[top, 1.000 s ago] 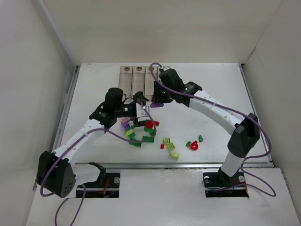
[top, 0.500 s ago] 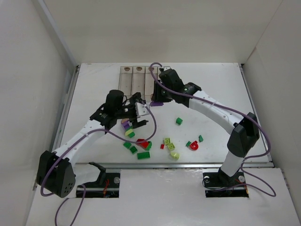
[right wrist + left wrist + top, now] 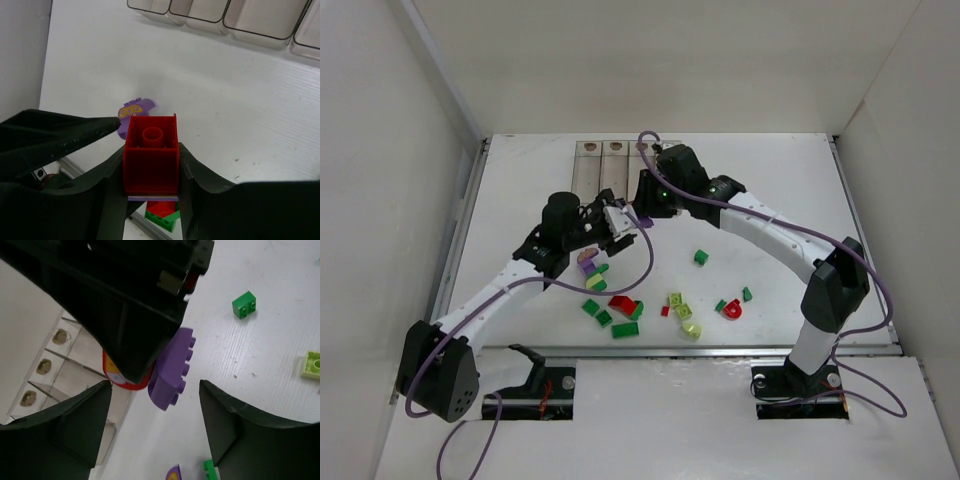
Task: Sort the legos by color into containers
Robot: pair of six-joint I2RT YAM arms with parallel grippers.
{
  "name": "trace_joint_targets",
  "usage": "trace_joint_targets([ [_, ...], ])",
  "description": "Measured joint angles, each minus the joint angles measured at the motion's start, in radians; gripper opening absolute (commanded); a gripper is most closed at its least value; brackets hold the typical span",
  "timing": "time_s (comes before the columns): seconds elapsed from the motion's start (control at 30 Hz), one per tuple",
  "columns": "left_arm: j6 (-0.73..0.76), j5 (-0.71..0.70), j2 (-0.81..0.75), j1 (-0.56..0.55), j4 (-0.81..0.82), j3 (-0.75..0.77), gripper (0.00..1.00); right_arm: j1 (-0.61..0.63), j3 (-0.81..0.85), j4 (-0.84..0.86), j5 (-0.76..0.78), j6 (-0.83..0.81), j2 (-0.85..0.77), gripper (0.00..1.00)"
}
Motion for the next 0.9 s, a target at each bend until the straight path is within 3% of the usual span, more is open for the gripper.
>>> trace_joint_targets([
  [0.07,0.002,0.008,-0.006,-0.007,0.015,0.000,0.51,0.000,0.000,0.002,-0.016,0.014,0.000,0.00],
  [0.2,0.007,0.011,-0.009,-0.016,0.024,0.000,0.39,-0.001,0.000,-0.003,-0.028,0.026,0.000,0.00],
  [0.23,0.007,0.009,-0.009,-0.016,0.023,0.000,0.29,-0.003,0.001,-0.004,-0.028,0.030,0.000,0.00],
  [0.5,0.009,0.013,-0.009,-0.018,0.022,0.000,0.00,-0.016,0.010,0.003,-0.032,0.039,0.008,0.00],
  [0.9,0.074,0.058,-0.020,-0.014,0.005,-0.019,0.00,-0.024,0.013,-0.009,-0.050,0.049,0.024,0.00],
])
